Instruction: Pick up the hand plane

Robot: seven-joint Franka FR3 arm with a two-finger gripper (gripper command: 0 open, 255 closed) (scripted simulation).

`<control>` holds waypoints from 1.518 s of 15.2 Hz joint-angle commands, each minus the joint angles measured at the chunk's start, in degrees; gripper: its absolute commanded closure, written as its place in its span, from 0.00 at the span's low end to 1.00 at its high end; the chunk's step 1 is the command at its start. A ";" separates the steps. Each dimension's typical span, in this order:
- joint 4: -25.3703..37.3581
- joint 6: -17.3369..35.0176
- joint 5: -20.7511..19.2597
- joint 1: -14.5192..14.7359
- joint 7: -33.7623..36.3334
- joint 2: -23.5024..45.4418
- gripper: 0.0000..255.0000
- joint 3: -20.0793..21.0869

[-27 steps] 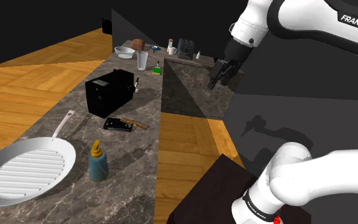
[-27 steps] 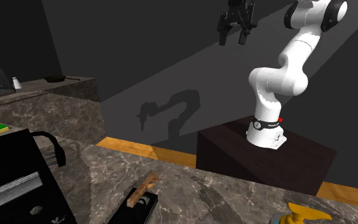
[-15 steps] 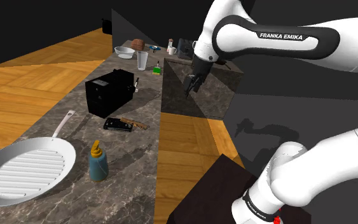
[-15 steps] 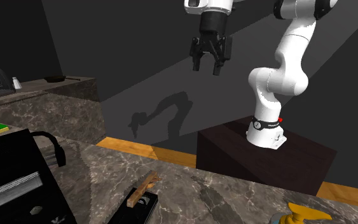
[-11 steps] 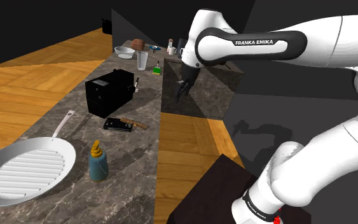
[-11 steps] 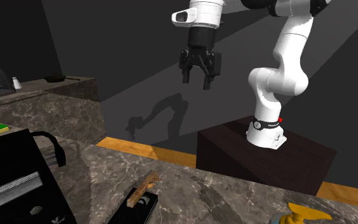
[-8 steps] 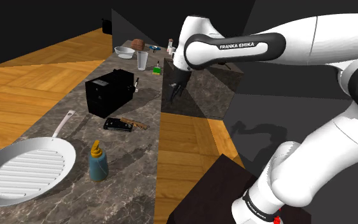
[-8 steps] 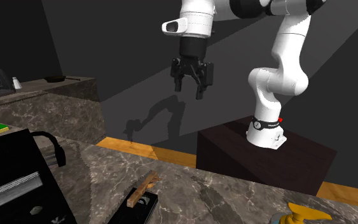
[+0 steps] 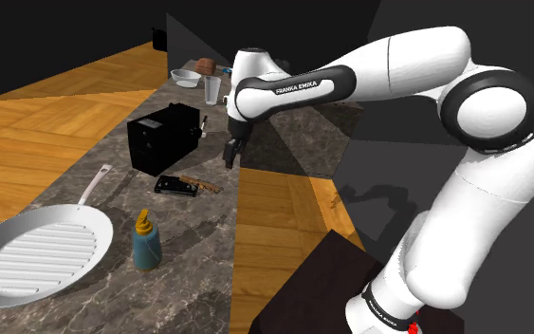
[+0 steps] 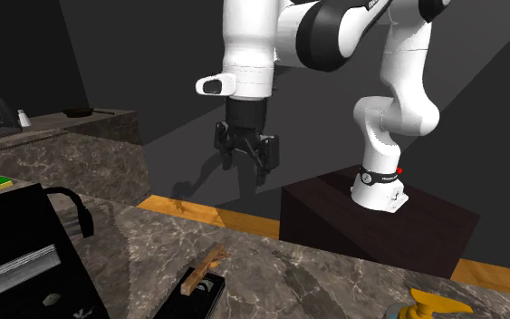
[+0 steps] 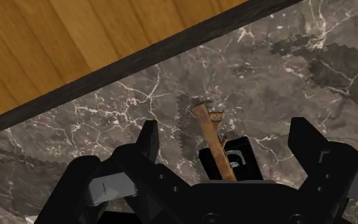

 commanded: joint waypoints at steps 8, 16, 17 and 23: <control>15.36 2.16 -3.13 1.44 -5.60 20.26 0.00 1.20; 19.53 4.79 -4.38 2.07 -6.67 27.83 0.00 1.35; 19.36 5.36 -4.43 2.08 -6.59 28.23 0.00 1.32; 19.17 6.26 -4.53 2.16 -6.40 28.95 1.00 1.28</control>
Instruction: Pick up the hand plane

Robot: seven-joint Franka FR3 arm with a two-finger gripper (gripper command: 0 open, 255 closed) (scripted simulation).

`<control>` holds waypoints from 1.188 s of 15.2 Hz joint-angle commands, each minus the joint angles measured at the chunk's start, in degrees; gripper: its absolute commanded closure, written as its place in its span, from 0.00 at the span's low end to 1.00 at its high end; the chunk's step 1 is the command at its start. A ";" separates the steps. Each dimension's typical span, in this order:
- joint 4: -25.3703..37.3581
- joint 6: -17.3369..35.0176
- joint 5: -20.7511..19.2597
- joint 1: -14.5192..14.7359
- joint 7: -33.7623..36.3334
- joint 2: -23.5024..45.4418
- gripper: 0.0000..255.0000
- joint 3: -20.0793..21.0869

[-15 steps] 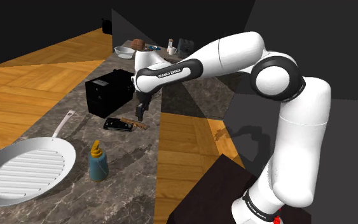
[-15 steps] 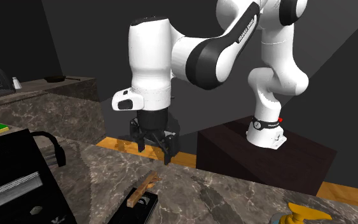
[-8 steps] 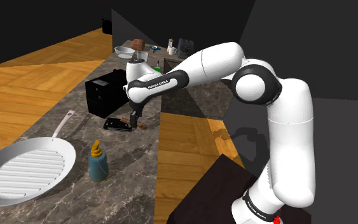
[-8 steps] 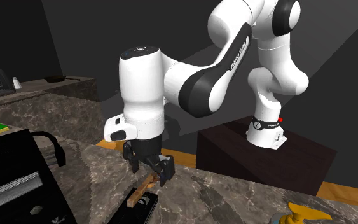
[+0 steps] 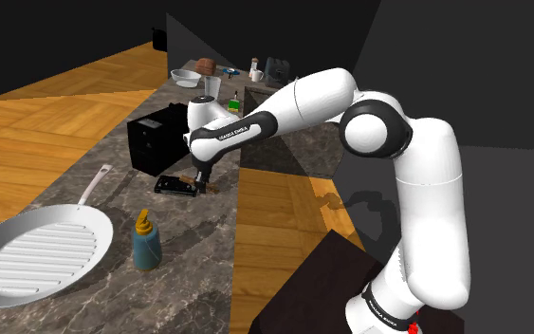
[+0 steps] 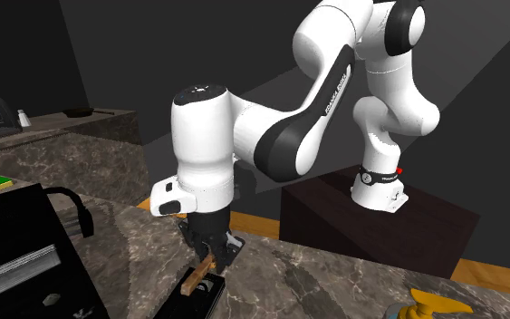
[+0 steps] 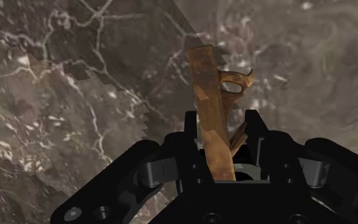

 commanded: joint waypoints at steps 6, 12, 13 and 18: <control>-0.02 0.05 -0.01 0.00 0.01 0.02 1.00 -0.01; 0.79 -2.83 0.28 -0.12 -0.43 -2.06 1.00 0.13; 0.96 -3.40 0.34 -0.13 -0.50 -2.47 1.00 0.15; 2.14 -6.38 0.59 -0.17 -0.87 -4.28 1.00 0.27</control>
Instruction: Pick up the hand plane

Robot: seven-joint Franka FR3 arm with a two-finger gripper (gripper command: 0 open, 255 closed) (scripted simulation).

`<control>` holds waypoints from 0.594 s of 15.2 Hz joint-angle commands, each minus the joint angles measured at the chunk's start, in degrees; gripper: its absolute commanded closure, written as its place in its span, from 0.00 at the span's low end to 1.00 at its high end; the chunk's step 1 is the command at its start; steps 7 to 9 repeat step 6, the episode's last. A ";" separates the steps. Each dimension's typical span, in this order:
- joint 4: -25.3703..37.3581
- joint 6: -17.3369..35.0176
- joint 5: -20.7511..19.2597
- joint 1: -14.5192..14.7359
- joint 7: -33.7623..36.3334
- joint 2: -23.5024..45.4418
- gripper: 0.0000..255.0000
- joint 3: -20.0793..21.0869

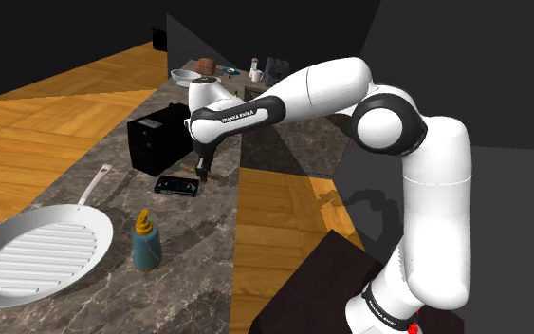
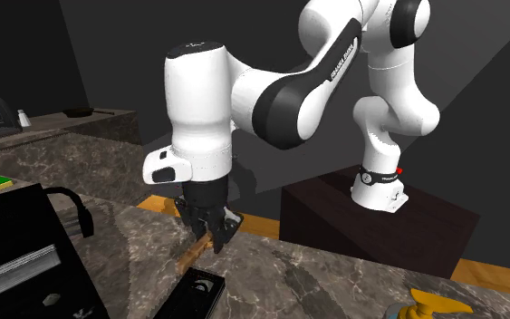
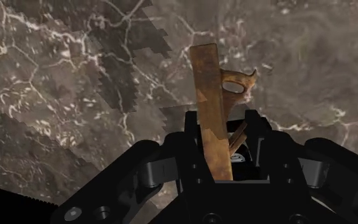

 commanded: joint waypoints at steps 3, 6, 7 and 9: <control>1.21 -2.49 0.18 0.07 -0.18 -1.26 1.00 0.11; 1.57 -3.21 0.24 0.06 -0.26 -1.61 1.00 0.13; 1.57 -3.21 0.24 0.06 -0.26 -1.61 1.00 0.13; 1.57 -3.21 0.24 0.06 -0.26 -1.61 1.00 0.13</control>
